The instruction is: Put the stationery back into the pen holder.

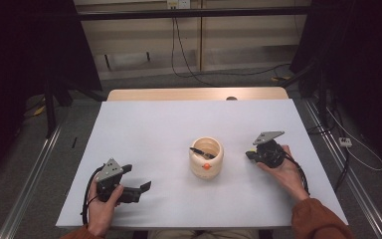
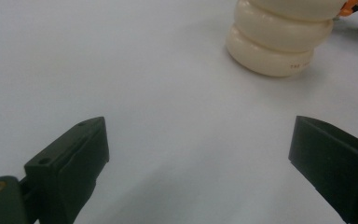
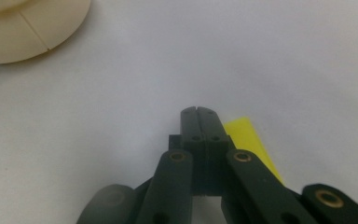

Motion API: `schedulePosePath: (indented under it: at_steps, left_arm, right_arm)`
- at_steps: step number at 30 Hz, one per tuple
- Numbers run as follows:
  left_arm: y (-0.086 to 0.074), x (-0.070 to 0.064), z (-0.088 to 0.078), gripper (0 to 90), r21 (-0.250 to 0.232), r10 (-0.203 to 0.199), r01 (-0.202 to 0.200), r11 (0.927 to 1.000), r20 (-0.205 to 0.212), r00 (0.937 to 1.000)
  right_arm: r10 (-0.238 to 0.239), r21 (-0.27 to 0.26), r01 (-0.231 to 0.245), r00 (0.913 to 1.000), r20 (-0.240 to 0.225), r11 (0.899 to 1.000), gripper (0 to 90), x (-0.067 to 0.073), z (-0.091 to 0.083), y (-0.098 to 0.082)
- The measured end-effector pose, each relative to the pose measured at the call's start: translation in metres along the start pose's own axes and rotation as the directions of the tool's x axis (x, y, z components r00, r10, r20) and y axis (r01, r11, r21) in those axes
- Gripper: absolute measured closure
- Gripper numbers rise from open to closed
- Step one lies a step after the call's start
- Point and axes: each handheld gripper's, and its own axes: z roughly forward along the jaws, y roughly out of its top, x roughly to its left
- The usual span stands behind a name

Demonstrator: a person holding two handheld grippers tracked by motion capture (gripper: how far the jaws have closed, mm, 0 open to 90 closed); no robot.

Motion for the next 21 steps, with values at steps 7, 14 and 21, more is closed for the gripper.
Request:
schedulePosePath:
  at_steps: [7, 14, 21]
  left_arm:
    - [0.000, 0.002, -0.002, 4.9, -0.004, -0.008, 0.008, 1.0000, 0.004, 1.0000]
    - [0.000, 0.001, -0.002, 4.9, -0.005, -0.008, 0.008, 1.0000, 0.004, 1.0000]
    - [0.000, 0.002, -0.002, 4.9, -0.004, -0.007, 0.007, 1.0000, 0.005, 1.0000]
  right_arm:
    - [0.046, -0.058, -0.051, 0.9954, -0.084, 0.997, 86.3, -0.003, -0.018, 0.002]
    - [0.050, -0.083, -0.058, 0.9951, -0.085, 0.995, 48.8, -0.008, -0.036, 0.009]
    - [0.062, -0.040, -0.066, 0.9947, -0.081, 0.997, 11.2, -0.010, -0.036, 0.010]
